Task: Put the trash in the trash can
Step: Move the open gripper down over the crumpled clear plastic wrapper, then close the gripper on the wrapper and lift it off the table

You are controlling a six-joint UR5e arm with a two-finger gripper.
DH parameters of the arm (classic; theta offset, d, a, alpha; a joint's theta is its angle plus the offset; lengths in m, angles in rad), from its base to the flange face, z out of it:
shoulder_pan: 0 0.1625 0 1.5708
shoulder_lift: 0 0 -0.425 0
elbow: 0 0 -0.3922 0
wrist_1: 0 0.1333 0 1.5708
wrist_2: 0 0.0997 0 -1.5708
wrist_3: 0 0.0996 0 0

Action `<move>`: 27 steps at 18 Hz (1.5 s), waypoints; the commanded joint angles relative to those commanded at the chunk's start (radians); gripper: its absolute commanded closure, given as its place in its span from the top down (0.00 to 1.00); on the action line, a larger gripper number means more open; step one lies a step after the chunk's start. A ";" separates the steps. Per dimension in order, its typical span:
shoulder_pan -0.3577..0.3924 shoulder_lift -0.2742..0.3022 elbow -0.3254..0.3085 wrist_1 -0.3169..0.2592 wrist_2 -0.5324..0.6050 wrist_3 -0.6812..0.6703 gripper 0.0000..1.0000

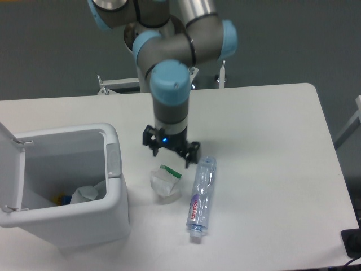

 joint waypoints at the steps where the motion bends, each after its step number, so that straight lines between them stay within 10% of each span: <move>1: -0.002 -0.011 -0.009 0.028 0.000 -0.002 1.00; 6: -0.020 -0.055 -0.025 0.092 0.008 -0.017 1.00; 13: -0.018 -0.045 -0.005 0.091 0.009 -0.071 0.00; 27: 0.053 0.078 0.038 0.075 -0.075 -0.069 0.00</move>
